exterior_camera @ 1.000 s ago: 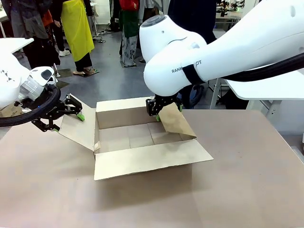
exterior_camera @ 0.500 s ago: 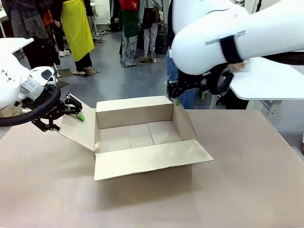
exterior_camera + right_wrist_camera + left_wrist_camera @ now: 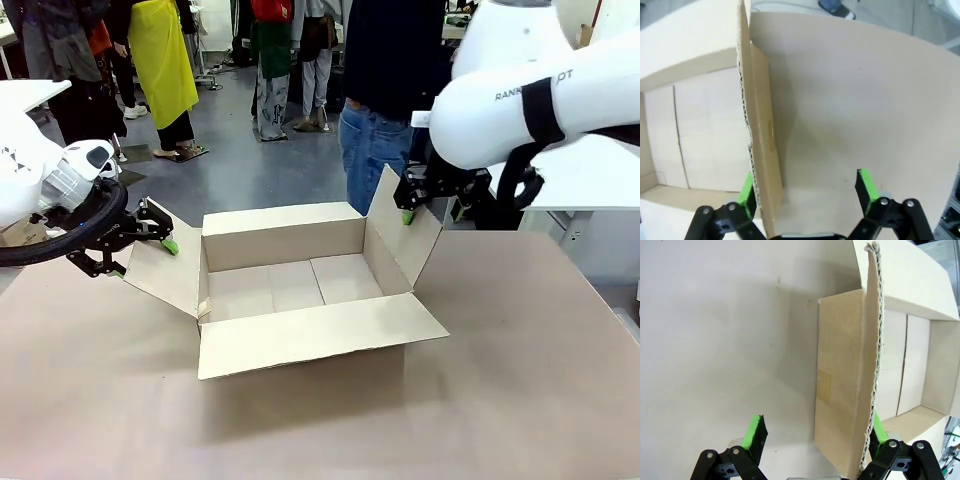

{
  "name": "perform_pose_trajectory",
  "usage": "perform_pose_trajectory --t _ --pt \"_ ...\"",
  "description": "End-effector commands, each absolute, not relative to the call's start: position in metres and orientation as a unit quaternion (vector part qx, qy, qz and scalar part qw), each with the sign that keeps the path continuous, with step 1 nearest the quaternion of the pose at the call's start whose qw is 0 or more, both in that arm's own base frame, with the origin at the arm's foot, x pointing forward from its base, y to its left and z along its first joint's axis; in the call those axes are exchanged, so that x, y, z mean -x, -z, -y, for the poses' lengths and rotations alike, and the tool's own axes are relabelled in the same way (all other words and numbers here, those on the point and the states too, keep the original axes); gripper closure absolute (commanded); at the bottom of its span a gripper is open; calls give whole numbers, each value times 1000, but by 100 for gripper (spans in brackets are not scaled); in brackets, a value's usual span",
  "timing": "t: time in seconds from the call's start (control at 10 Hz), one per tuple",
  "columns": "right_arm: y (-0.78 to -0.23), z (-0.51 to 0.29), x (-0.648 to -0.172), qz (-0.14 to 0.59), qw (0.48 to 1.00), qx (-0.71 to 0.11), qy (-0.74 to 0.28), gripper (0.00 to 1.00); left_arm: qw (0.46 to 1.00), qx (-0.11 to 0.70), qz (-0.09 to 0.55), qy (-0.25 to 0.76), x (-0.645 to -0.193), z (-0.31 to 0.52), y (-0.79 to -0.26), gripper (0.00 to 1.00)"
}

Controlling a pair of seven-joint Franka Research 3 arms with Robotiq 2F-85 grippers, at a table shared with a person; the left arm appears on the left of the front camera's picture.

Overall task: Pack the gift set into the box.
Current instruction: Place both hands on the side flaps of the Package Box and spread them outward.

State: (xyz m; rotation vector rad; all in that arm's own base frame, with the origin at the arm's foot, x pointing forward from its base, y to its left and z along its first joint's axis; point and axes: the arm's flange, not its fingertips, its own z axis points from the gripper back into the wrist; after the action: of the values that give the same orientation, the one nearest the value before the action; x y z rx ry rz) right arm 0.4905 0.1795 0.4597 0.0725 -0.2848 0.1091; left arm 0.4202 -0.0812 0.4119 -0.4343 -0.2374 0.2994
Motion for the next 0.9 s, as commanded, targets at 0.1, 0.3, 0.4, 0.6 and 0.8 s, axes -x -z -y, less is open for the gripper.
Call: perform_pose_trajectory --t 0.1,0.3,0.4,0.6,0.8 --pt "-430 -134 -480 135 986 -96 -32 0 960 206 113 -153 -420 83 -413 0" --pt "-438 -149 -488 137 988 -72 -29 0 960 206 113 -153 -420 83 -413 0" --pt "-438 -149 -488 137 988 -72 -29 0 960 206 113 -153 -420 83 -413 0" --pt "-438 -149 -488 137 988 -72 -29 0 960 206 113 -153 -420 83 -413 0" --pt "-438 -149 -488 137 988 -72 -29 0 960 206 113 -153 -420 83 -413 0"
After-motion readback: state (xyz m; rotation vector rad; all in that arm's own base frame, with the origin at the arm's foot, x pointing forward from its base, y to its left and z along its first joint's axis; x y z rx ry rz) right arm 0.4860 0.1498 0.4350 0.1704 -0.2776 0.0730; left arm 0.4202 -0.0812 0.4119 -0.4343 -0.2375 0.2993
